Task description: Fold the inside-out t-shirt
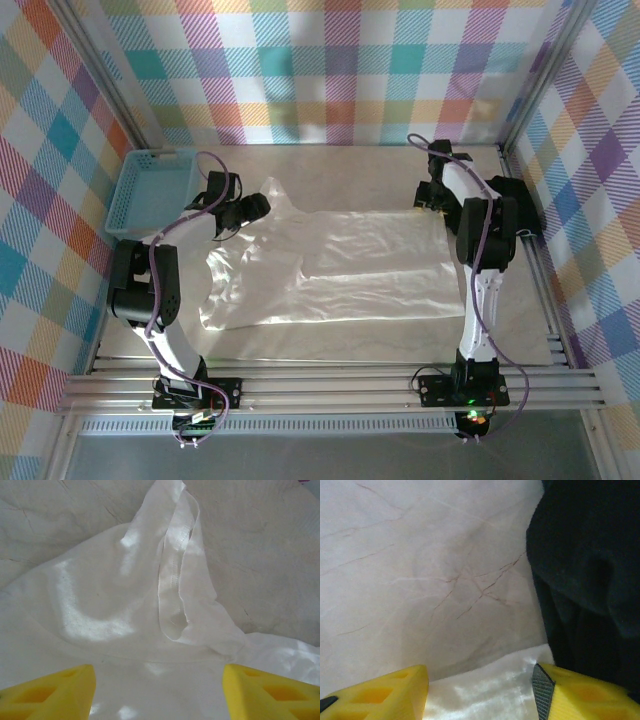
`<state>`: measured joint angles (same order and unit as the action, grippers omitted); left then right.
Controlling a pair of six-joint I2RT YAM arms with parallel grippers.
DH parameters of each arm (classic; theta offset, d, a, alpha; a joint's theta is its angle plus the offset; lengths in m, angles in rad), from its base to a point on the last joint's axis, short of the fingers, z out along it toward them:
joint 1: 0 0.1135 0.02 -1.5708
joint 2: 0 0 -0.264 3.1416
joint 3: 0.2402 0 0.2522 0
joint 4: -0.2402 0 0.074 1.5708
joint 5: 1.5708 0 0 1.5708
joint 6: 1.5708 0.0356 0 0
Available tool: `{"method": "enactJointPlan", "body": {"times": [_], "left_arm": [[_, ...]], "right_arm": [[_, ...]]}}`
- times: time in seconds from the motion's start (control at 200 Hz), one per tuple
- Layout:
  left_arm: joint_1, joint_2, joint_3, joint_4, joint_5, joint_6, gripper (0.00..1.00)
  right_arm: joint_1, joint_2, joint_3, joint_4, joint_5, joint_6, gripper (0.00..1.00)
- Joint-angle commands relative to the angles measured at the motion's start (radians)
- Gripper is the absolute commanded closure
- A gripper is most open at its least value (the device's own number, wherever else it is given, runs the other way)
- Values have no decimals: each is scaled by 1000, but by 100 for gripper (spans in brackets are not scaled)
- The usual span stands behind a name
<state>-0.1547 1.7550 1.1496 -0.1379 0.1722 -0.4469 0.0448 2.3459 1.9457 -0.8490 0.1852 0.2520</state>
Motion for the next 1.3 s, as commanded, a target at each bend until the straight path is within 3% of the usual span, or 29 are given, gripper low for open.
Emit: {"method": "enactJointPlan", "body": {"times": [0.0,0.155,0.29,0.55,0.775,0.95,1.295], "left_arm": [[1,10,44,-25,6,24,32],[1,29,95,-43,-3,33,32],[2,80,183,-83,-36,51,32],[1,372,588,-348,-66,129,34],[1,636,953,-532,-102,188,34],[2,839,1247,-689,-59,209,36],[9,958,1374,-669,-37,205,56]], "right_arm": [[-8,39,22,-58,10,-26,44],[-10,53,29,-47,-2,-35,53],[-10,53,32,-26,-23,-48,74],[-11,31,25,3,-27,-72,91],[-10,20,26,10,-46,-86,94],[-10,13,20,16,-57,-92,94],[-10,20,11,22,-81,-100,95]]}}
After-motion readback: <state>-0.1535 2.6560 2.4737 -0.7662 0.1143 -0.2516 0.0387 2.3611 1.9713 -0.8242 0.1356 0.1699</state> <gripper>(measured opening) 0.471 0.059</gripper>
